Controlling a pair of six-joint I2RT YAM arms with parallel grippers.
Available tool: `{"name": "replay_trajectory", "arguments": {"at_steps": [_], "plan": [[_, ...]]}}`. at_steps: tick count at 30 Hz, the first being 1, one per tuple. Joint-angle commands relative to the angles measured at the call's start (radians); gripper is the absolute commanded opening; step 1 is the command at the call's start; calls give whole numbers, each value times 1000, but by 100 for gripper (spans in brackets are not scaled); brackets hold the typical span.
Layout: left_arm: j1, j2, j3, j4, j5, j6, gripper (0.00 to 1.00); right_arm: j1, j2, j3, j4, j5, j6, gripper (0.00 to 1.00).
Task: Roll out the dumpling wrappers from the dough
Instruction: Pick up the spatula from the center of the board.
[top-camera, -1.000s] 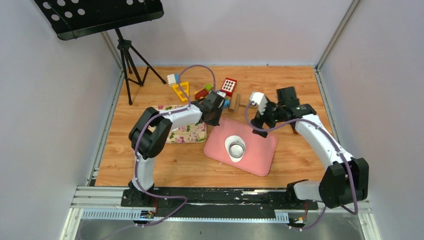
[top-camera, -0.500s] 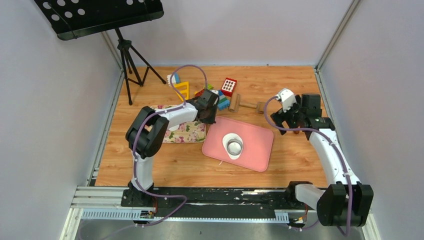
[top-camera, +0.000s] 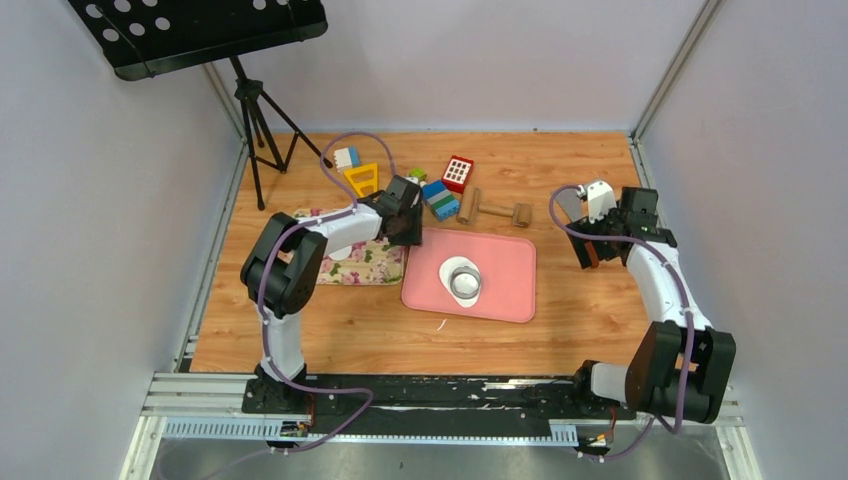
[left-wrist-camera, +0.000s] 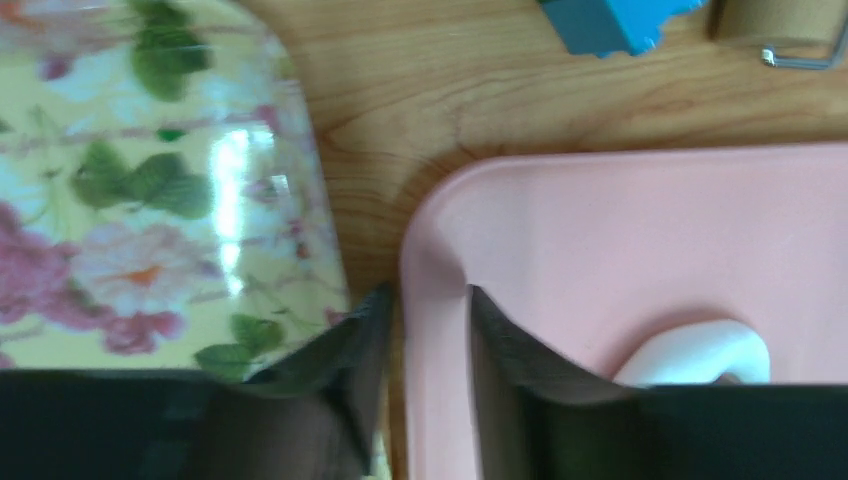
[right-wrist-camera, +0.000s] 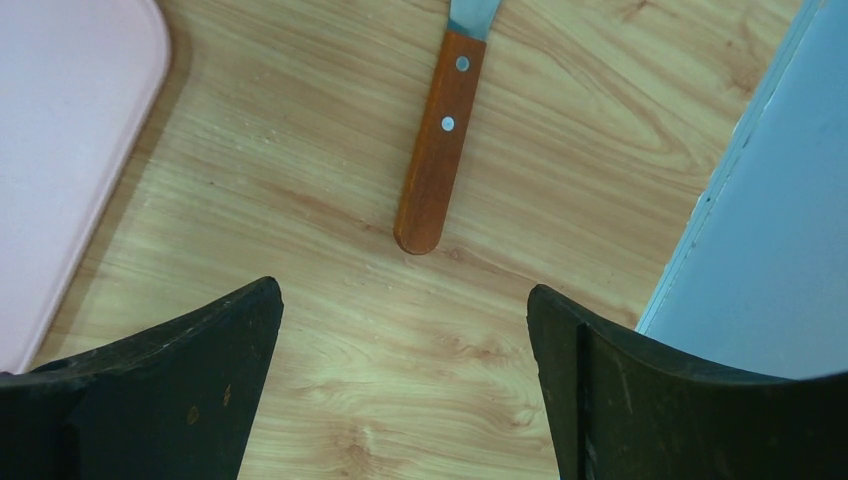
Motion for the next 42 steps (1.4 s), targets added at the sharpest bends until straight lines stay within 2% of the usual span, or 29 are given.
{"name": "replay_trajectory", "arguments": {"at_steps": [1,6,10,17,22,25,27,28,32,33,38,42], "plan": [[3,-59,4,-39,61,11,51,-30,65,17,32,56,19,92],[2,-128,9,-25,89,34,73,-67,163,20,38,65,9,85],[2,-156,38,-24,155,47,81,-89,256,50,41,33,4,82],[1,-206,82,-17,237,75,83,-89,506,183,15,-6,19,75],[2,-264,91,-44,237,152,83,-88,595,264,-10,-30,34,64],[2,-290,102,-63,226,184,84,-83,618,278,-15,-37,26,56],[2,-301,114,-71,225,197,84,-80,630,285,-34,-60,11,43],[2,-305,123,-76,223,202,84,-79,634,287,-48,-73,10,38],[2,-302,179,-81,224,208,84,-80,629,291,-117,-110,-6,3],[1,-293,200,-86,237,211,84,-81,619,287,-134,-110,-12,0],[1,-198,367,-118,328,255,98,-83,440,213,-157,-95,-99,0],[1,-78,489,-121,497,254,100,-84,230,115,-150,-99,-205,0]]}}
